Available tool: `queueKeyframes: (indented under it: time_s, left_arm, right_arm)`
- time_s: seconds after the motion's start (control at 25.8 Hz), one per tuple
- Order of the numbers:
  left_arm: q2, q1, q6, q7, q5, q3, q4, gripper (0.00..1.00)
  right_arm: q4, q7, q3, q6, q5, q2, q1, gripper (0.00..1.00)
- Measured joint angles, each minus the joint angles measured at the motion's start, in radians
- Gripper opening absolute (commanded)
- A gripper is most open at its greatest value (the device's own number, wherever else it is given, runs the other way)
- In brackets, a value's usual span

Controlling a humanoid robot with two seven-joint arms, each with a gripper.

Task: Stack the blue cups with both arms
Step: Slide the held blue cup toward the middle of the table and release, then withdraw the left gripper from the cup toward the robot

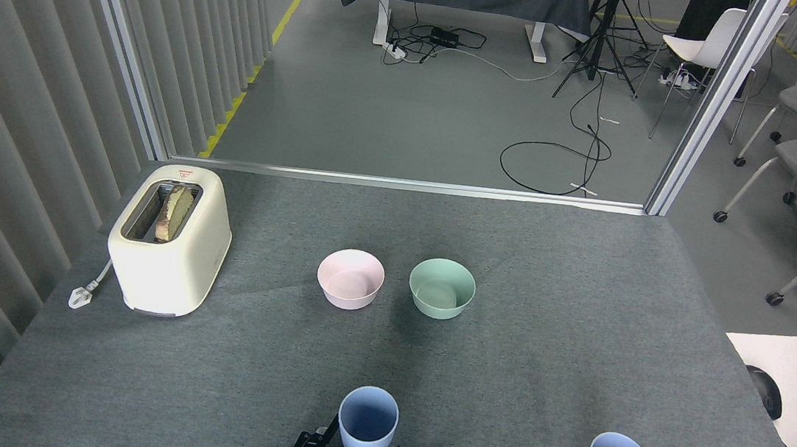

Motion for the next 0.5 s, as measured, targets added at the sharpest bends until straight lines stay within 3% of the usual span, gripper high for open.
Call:
queueKeyframes:
  time_s: [0.5]
  left_arm:
    - [0.043,0.122,0.009,-0.001,0.013,0.003,-0.106,1.0]
  right_arm:
    - [0.004,0.0,0.0,0.0,-0.001,0.0,0.0,1.0]
